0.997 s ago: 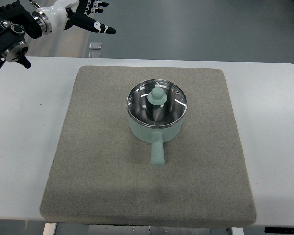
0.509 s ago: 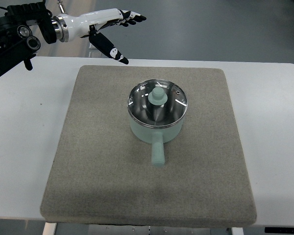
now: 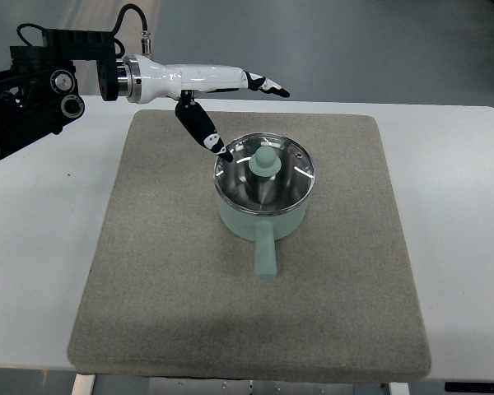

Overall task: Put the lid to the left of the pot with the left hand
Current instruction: 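Lower the left hand onto the lid, fingers around the green knob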

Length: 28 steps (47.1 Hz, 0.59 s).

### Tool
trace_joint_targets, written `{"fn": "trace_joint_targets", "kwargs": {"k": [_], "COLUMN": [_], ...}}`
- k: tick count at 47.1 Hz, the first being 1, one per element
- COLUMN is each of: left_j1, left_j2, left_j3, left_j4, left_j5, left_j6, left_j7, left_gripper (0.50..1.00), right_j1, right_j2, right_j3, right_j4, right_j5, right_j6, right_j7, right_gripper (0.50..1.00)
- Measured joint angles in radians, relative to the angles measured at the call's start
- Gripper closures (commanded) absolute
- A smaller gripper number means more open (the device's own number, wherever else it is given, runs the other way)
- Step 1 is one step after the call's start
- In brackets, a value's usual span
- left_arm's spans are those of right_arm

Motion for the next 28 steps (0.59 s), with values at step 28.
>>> {"fn": "trace_joint_targets", "kwargs": {"k": [28], "left_j1": [-0.085], "left_j2": [0.03], "left_j3": [0.01], "left_j4": [-0.029], "left_j5": [0.31], "left_j6": [-0.053], "left_j7": [-0.258], "left_gripper": [0.504], "right_j1": [0.0], "right_j2": [0.0], "right_j3": [0.0], "right_j4": [0.0], "right_j5": [0.0], "right_j6": [0.0], "right_j7": [0.0], "right_gripper": [0.579]}}
